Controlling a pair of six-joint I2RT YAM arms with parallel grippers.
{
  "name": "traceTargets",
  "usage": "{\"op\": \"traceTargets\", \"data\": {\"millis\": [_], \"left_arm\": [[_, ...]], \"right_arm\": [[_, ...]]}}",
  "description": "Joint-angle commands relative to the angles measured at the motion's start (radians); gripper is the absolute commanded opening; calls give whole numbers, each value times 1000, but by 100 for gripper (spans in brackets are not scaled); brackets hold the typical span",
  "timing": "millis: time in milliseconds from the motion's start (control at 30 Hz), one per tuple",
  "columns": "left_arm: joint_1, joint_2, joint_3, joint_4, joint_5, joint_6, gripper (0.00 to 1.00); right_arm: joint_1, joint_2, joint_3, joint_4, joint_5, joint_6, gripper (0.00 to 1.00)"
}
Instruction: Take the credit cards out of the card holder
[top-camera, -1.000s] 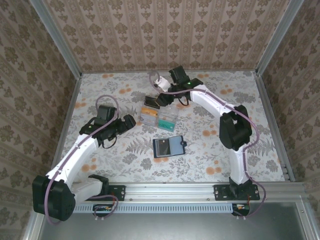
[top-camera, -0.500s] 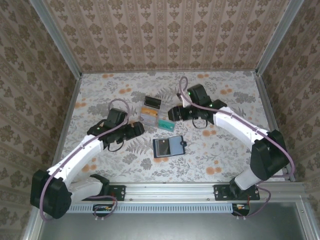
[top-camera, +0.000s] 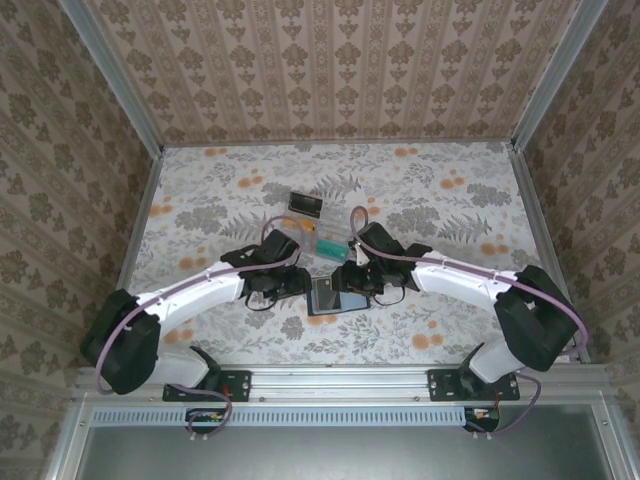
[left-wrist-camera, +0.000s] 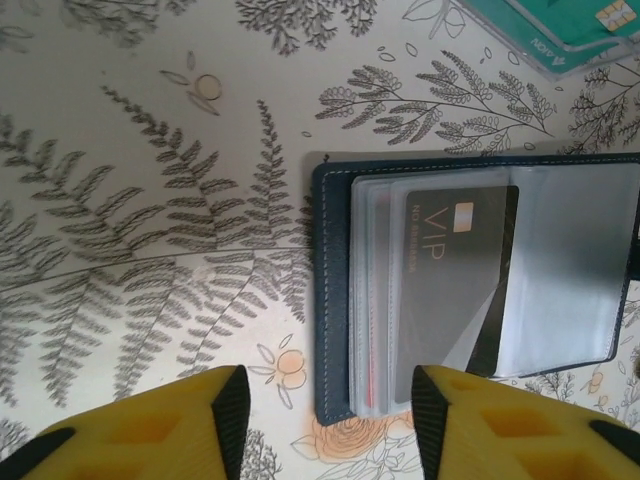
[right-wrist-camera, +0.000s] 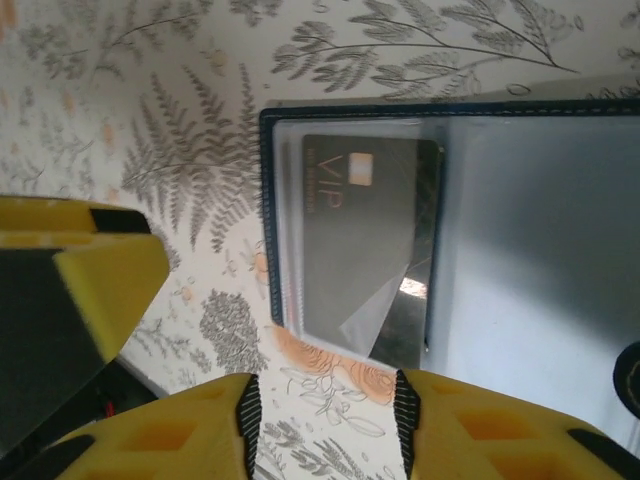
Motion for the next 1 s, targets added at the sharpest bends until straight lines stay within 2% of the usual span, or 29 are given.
{"op": "traceTargets", "data": {"millis": [0,133,300,467,967], "left_arm": [[-15,34,35,60,10,-31,45],[-18,68,37,123,54,-48,39],[-17,102,47,152,70,-58,28],[-11,146,35,197,102,-19,19],[8,203,16,215,124,-11,11]], "right_arm": [[4,54,0,14,26,44,41],[3,97,4,45,13,60,34],[3,126,4,71,16,71,28],[3,141,6,56,25,50,20],[3,147,-14,58,43,31,21]]}}
